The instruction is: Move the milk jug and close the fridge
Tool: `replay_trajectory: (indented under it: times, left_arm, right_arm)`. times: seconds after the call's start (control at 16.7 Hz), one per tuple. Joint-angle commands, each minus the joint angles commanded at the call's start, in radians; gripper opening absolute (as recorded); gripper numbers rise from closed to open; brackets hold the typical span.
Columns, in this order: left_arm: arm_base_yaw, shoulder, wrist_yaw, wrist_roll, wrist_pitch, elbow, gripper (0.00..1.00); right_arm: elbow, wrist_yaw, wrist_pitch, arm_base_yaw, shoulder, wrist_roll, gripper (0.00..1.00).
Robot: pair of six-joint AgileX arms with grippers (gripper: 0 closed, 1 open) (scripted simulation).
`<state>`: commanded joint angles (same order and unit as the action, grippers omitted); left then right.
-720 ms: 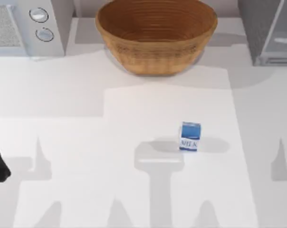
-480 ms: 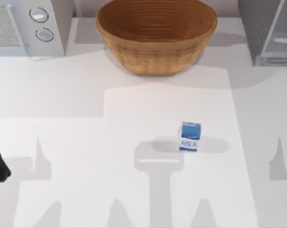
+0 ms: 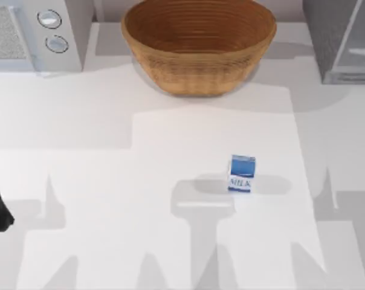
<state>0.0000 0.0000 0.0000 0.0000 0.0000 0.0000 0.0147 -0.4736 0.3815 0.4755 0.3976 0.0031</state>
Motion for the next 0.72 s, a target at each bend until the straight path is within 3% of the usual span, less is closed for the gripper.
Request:
replay_trajectory:
  times: [0.42, 0.72]
  left_arm:
    - [0.0, 0.0, 0.0, 0.0, 0.0, 0.0, 1.0]
    - [0.0, 0.0, 0.0, 0.0, 0.0, 0.0, 1.0]
  right_arm:
    - [0.008, -0.388, 0.295, 0.385, 0.315, 0.011, 1.0]
    - [0.009, -0.455, 0.348, 0.448, 0.37, 0.015, 1.0]
